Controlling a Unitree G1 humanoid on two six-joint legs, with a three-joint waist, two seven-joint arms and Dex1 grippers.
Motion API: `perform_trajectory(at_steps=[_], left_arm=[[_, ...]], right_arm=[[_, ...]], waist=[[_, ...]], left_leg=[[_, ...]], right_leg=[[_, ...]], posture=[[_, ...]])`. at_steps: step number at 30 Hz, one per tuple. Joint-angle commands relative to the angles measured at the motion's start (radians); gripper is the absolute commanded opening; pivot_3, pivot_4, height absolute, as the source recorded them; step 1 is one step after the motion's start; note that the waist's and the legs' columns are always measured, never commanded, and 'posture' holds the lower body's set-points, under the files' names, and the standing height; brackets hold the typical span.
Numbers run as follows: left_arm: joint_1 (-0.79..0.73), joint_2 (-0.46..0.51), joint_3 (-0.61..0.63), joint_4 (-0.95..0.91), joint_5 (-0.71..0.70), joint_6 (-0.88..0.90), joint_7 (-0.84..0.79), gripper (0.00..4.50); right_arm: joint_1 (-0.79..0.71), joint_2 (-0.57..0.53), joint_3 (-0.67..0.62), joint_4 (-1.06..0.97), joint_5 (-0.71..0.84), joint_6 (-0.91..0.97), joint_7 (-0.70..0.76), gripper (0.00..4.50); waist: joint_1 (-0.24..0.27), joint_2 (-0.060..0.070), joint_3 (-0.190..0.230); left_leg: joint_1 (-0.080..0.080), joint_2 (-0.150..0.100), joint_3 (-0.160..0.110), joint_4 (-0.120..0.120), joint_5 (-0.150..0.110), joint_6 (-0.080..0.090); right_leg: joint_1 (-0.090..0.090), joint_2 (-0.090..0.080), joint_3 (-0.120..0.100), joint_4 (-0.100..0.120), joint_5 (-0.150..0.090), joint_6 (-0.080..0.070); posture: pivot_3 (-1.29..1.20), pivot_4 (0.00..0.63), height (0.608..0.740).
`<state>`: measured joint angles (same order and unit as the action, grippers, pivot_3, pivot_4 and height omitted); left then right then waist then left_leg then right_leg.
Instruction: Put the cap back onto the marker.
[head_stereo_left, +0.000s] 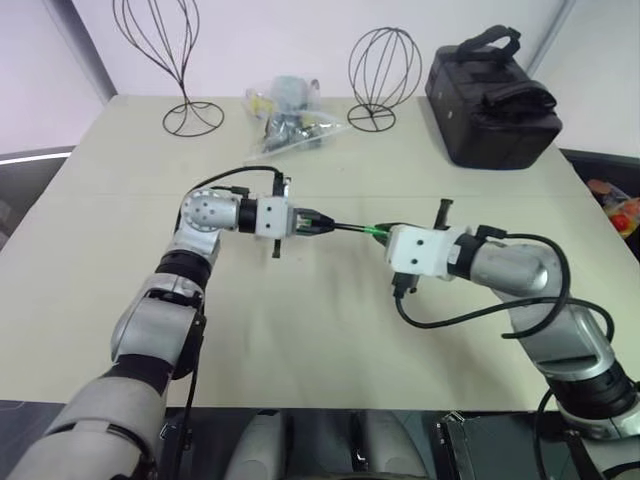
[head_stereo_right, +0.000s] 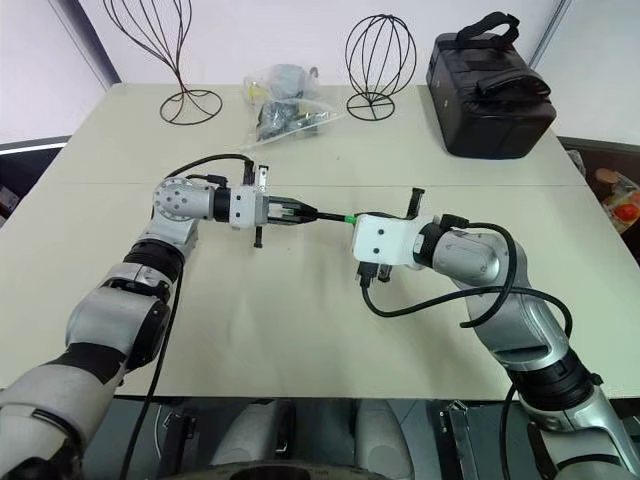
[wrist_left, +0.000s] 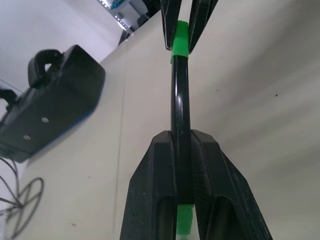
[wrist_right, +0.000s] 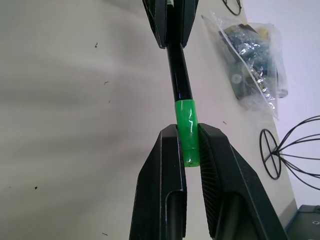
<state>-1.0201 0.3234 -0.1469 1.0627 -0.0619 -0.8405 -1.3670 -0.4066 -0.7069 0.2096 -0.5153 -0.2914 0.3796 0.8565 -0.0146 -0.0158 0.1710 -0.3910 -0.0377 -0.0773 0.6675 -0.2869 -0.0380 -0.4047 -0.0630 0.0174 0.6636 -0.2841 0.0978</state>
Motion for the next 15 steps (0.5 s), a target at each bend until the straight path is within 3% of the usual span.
perform_trajectory(at_steps=[1, 15], left_arm=[[-0.014, -0.093, -0.006, -0.109, -0.085, 0.049, -0.058, 0.00], [-0.015, -0.097, -0.007, -0.113, -0.055, -0.045, -0.059, 0.00]], right_arm=[[-0.042, 0.043, 0.051, -0.031, 0.009, -0.037, -0.007, 0.06], [-0.041, 0.046, 0.058, -0.021, -0.006, -0.063, 0.013, 0.06]], waist=[[0.000, 0.000, 0.000], [0.000, 0.000, 0.000]], left_leg=[[0.000, 0.000, 0.000, 0.000, 0.000, 0.000], [0.000, 0.000, 0.000, 0.000, 0.000, 0.000]], right_leg=[[0.000, 0.000, 0.000, 0.000, 0.000, 0.000], [0.000, 0.000, 0.000, 0.000, 0.000, 0.000]], posture=[[0.00, 0.150, 0.740], [0.00, 0.150, 0.740]])
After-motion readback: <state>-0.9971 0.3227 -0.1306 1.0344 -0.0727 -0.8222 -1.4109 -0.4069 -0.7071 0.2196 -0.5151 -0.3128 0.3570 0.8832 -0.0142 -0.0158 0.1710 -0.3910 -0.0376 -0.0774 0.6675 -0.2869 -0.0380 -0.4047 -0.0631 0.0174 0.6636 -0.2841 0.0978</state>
